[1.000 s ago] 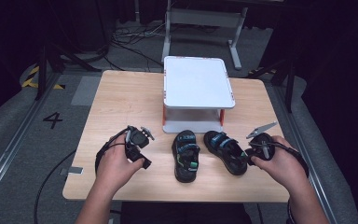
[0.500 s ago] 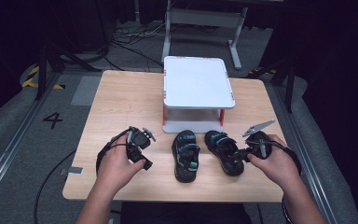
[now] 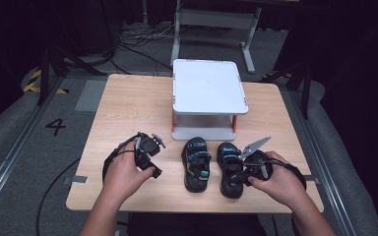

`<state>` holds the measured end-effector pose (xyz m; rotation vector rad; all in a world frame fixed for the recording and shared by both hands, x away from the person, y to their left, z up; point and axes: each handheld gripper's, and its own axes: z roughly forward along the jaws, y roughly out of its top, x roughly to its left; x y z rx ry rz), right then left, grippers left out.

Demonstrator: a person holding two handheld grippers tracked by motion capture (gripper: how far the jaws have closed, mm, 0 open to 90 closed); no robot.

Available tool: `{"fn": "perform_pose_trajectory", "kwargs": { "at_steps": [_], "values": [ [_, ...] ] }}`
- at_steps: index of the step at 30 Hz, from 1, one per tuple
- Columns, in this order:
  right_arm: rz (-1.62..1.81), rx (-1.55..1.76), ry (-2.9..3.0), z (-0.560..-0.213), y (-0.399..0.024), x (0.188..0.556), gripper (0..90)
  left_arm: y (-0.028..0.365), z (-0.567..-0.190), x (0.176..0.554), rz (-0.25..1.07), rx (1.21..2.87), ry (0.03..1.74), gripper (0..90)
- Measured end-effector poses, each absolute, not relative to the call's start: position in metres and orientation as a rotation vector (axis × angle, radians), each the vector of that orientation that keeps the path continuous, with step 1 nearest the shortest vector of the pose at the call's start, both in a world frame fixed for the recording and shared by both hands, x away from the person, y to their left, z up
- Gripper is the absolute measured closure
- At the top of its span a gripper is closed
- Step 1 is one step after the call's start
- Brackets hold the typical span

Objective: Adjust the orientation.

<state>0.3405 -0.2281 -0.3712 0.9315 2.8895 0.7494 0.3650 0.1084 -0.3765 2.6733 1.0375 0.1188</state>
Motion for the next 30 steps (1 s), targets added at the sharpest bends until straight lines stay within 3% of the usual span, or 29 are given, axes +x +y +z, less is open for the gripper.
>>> {"fn": "perform_pose_trajectory", "kwargs": {
  "at_steps": [2,8,10,13,15,23,30],
  "values": [
    [0.848,0.875,2.790,-0.366,-0.230,0.342,56.4,0.109,-0.376,0.364,0.120,2.668,1.040,31.3],
    [0.607,0.740,2.664,-0.378,-0.224,0.362,48.1,0.115,-0.377,0.360,0.120,2.664,1.068,31.2],
    [0.580,0.694,2.677,-0.388,-0.220,0.372,50.7,0.119,-0.377,0.358,0.126,2.660,1.086,31.2],
    [0.540,0.653,2.688,-0.395,-0.212,0.380,66.2,0.124,-0.377,0.356,0.122,2.652,1.105,31.1],
    [0.536,0.651,2.672,-0.391,-0.211,0.382,71.4,0.127,-0.378,0.354,0.121,2.643,1.122,31.0],
    [0.705,0.548,2.650,-0.389,-0.199,0.391,73.6,0.134,-0.378,0.348,0.116,2.635,1.150,30.9],
    [0.720,0.645,2.692,-0.395,-0.190,0.402,72.4,0.136,-0.380,0.349,0.111,2.631,1.163,30.8]
  ]
}}
